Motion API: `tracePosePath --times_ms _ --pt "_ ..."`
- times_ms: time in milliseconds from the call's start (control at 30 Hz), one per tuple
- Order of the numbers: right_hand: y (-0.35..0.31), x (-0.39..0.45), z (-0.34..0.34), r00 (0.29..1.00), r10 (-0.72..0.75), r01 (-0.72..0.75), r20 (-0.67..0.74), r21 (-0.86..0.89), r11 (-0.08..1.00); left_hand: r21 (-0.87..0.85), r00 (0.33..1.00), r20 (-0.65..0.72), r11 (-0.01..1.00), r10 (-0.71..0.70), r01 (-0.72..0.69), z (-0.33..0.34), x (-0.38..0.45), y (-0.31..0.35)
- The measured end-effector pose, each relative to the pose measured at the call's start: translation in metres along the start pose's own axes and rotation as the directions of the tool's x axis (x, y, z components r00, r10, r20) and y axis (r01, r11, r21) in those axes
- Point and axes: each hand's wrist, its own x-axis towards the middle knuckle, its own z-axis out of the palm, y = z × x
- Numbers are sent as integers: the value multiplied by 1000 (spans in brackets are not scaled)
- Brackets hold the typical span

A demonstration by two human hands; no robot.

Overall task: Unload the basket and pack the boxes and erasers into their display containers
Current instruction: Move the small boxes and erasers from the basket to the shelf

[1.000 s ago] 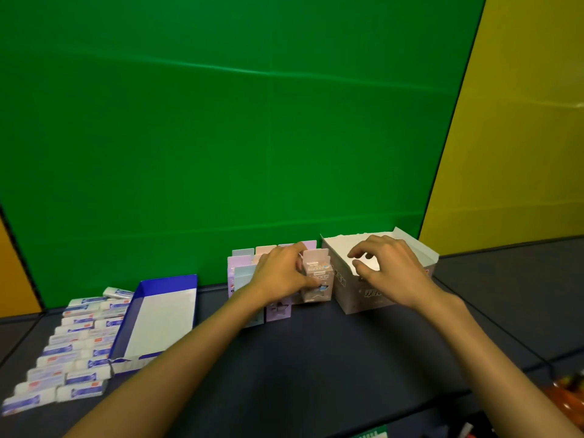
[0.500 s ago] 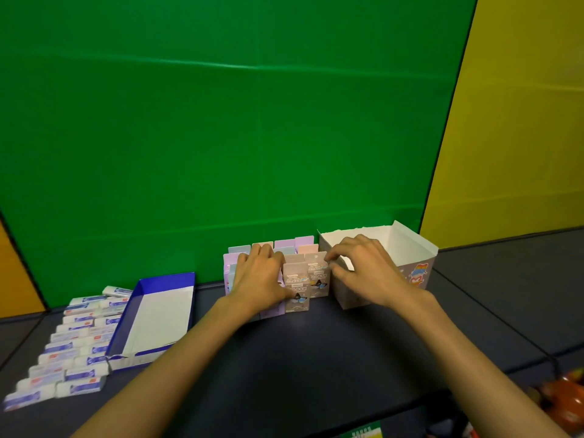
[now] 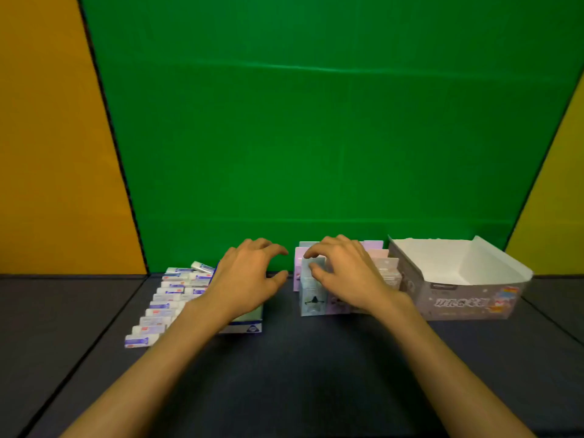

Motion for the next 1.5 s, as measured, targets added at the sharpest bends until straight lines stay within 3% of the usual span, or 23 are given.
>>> tracePosePath --times_ms 433,833,1100,1500 --pt "-240 56 74 979 -200 194 40 123 973 107 963 -23 957 -270 271 -100 -183 -191" --pt "-480 83 133 950 -307 296 51 161 942 133 919 -60 910 -389 393 -201 -349 -351" --pt "-578 125 162 946 -316 294 70 220 930 148 878 -137 867 -459 477 -245 -409 -450" --pt "-666 218 238 960 -272 246 70 253 936 144 901 -120 890 -418 432 -274 -393 -593"
